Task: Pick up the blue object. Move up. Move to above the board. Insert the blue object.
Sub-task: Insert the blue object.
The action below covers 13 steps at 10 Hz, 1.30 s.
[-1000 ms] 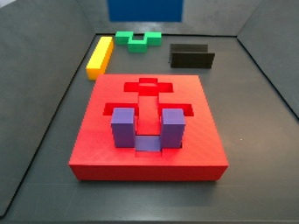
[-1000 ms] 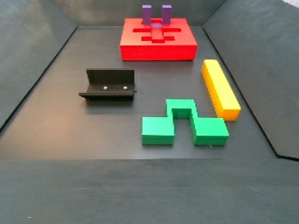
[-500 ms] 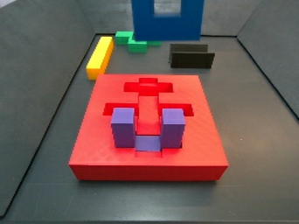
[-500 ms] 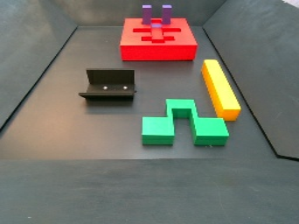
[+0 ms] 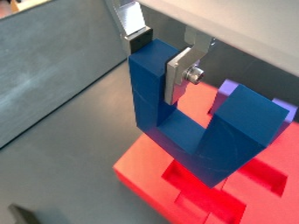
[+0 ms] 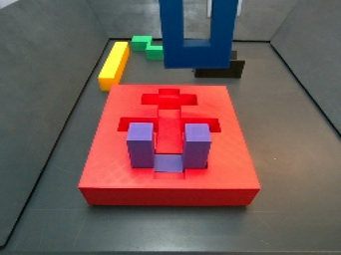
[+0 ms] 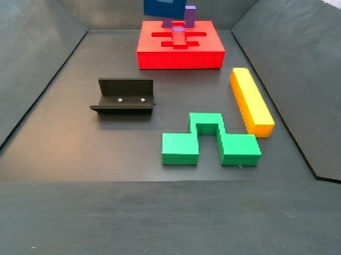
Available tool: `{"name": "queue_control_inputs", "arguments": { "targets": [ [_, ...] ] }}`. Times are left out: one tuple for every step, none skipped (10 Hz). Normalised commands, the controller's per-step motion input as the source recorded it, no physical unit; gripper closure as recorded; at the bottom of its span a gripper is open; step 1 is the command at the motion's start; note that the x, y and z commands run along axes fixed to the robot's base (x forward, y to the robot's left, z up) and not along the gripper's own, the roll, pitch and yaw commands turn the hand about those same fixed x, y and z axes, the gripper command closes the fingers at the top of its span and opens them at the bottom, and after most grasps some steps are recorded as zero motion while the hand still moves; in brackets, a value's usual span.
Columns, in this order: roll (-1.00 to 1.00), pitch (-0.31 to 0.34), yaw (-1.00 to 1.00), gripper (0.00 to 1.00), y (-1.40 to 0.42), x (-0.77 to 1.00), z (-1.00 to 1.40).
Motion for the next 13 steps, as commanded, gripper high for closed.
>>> {"name": "queue_control_inputs", "arguments": {
  "targets": [
    [0.48, 0.0, 0.25, 1.0, 0.0, 0.0, -0.32],
    [0.4, -0.007, 0.3, 1.0, 0.0, 0.0, -0.29],
    [0.27, -0.047, 0.37, 1.0, 0.0, -0.02, -0.32],
    [0.08, -0.06, 0.28, 1.0, 0.0, -0.19, -0.24],
    [0.0, -0.054, 0.14, 1.0, 0.0, -0.24, -0.19],
    [-0.09, -0.049, 0.0, 1.0, 0.0, -0.25, -0.18],
    [-0.16, -0.066, -0.03, 1.0, 0.0, -0.22, -0.22],
    [-0.23, -0.106, -0.16, 1.0, 0.0, -0.16, -0.27],
    [-0.26, -0.113, -0.19, 1.0, 0.0, -0.11, -0.22],
    [-0.29, -0.106, -0.17, 1.0, 0.0, -0.12, -0.19],
    [-0.23, -0.076, -0.02, 1.0, 0.06, -0.14, -0.17],
    [-0.21, -0.059, 0.02, 1.0, 0.07, -0.11, -0.17],
    [-0.19, -0.059, 0.12, 1.0, 0.02, -0.05, -0.16]
  ]
}}
